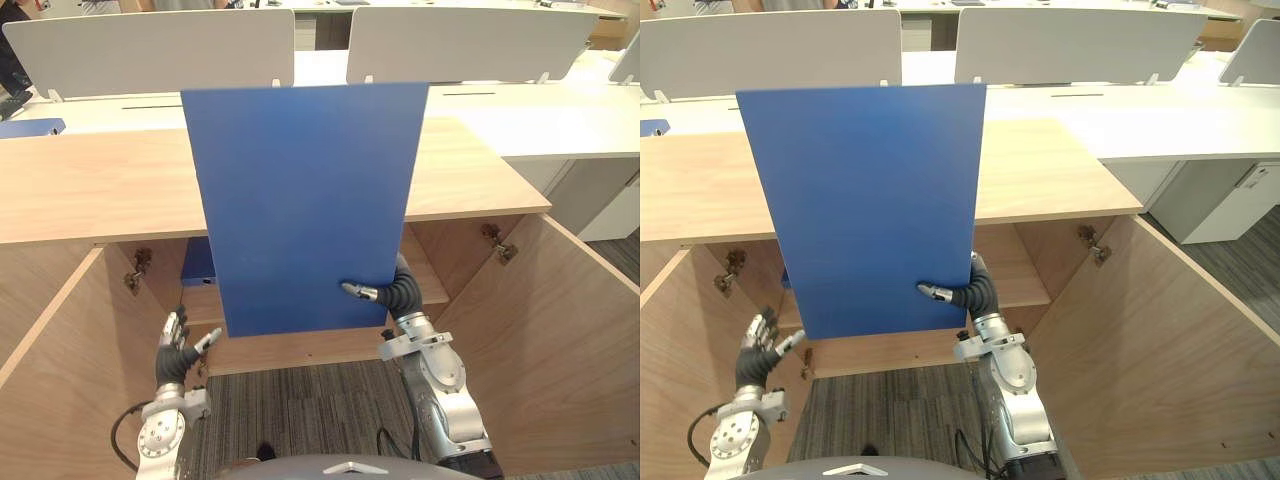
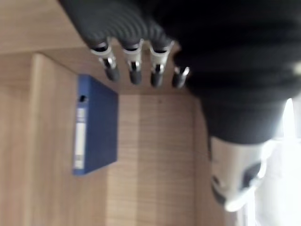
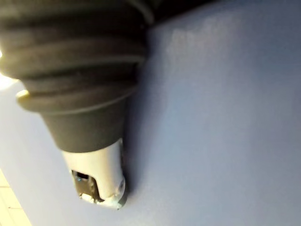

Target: Walk over to the cabinet, pick up the folder, carry it to the office cabinet, place the folder inside the office cabinet, then close the office cabinet door

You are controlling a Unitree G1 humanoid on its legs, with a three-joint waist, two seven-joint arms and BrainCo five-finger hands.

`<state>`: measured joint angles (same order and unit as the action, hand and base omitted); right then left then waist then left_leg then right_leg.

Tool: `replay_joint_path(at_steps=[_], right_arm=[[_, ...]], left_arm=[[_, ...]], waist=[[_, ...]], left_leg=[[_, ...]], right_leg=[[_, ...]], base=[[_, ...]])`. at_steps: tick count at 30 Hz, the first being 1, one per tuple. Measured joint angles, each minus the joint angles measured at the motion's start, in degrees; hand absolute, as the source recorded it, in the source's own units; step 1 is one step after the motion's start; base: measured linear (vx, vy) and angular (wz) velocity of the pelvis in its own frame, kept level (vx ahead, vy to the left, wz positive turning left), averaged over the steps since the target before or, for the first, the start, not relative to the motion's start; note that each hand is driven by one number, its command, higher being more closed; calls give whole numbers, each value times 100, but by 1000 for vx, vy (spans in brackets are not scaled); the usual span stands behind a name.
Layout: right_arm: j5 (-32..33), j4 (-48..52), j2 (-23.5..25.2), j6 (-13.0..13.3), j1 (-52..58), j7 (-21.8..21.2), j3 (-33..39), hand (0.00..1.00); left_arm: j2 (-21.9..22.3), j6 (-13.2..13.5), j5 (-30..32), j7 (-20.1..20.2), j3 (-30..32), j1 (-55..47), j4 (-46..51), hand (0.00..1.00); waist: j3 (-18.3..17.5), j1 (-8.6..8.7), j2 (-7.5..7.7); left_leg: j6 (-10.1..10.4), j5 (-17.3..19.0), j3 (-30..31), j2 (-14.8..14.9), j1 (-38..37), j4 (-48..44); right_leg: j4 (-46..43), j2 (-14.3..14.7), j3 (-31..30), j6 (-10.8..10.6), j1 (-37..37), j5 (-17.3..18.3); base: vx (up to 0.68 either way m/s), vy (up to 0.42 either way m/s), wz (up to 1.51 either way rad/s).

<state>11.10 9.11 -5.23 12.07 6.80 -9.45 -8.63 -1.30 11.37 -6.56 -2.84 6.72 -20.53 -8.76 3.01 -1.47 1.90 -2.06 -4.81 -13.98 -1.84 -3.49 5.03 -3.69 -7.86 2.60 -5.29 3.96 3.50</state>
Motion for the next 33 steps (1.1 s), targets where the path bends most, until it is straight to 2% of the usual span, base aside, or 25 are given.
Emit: replay_joint_path(at_steps=[4, 7, 9, 11, 13, 16, 17, 22, 26, 31, 33], right_arm=[[-258, -193, -116, -9, 57, 7, -202, 100], [-430, -348, -262, -7, -23, 7, -461, 100], [-578, -382, -274, -6, -193, 35, -534, 100], [-724, -393, -416, -7, -507, 147, -660, 100], [-978, -395, -624, -4, -867, 255, -875, 100], [-1274, -385, -687, 0, -1006, 314, -951, 100], [-1421, -360, -732, 0, -1032, 470, -1031, 100], [-1843, -60, -891, 0, -1207, 719, -1207, 100], [-2055, 173, -936, 4, -1500, 896, -1141, 100], [-2036, 171, -955, 4, -1732, 965, -858, 100], [-1802, 154, -973, -14, -1843, 940, -706, 100]], left_arm=[[-16, -68, 15, 59, 4, -42, -451, 0], [-111, -134, 145, 57, 33, 86, -903, 0], [-204, -147, 241, 46, 40, 356, -1108, 0], [-280, -152, 244, 14, 59, 687, -1249, 0], [-281, -152, 257, -60, 65, 874, -1276, 0], [-277, -150, 338, -77, 62, 951, -1270, 0], [-263, -149, 340, -120, 59, 971, -1255, 0], [-250, -144, 340, -281, 67, 997, -1091, 0], [-212, -122, 333, -317, 73, 1041, -589, 0], [-200, -97, 280, -437, 171, 1197, -224, 0], [-203, -87, 206, -436, 208, 1316, -43, 0]], waist=[[24, -29, 10], [221, -29, 29], [573, -12, 68], [910, -10, 6], [1252, -13, -156], [1393, -30, -244], [1465, -33, -292], [1602, -68, -334], [1708, -104, -338], [1858, -160, -372], [1956, -190, -370]], left_leg=[[-3, -10, 10, 1, 157, -1], [-41, -67, 16, 14, 349, -52], [-48, 113, 106, 75, 823, -651], [-32, 497, 152, 273, 1627, -1652], [-23, 839, 160, 476, 2279, -2504], [-18, 1049, 143, 535, 2897, -3051], [-26, 1110, 141, 537, 3198, -3272], [-9, 1341, 147, 738, 4142, -4072], [1, 1568, 163, 900, 4861, -4731], [14, 1792, 270, 1016, 5630, -5415], [1, 1835, 315, 1048, 5903, -5633]], right_leg=[[-39, -2, 12, 5, -169, 3], [-213, 0, 11, 23, -431, 0], [-419, -10, 77, 48, -682, 12], [-749, 46, 122, 78, -1168, 49], [-1372, 92, 88, 72, -1728, 263], [-2146, 46, -11, 42, -2455, 558], [-2493, 3, -22, 44, -2811, 692], [-3378, 1, -47, 105, -3810, 1001], [-4108, 19, -70, 153, -4542, 1274], [-4884, 26, -65, 186, -5310, 1577], [-5149, 17, -39, 176, -5582, 1667]], base=[[-1, -1, 2], [-11, -4, 3], [-62, -17, 21], [-146, -24, 8], [-193, 8, -8], [-146, 33, -2], [-69, 16, 5], [-69, -9, -3], [-41, -36, -6], [-30, -49, 3], [-15, -86, 10]])
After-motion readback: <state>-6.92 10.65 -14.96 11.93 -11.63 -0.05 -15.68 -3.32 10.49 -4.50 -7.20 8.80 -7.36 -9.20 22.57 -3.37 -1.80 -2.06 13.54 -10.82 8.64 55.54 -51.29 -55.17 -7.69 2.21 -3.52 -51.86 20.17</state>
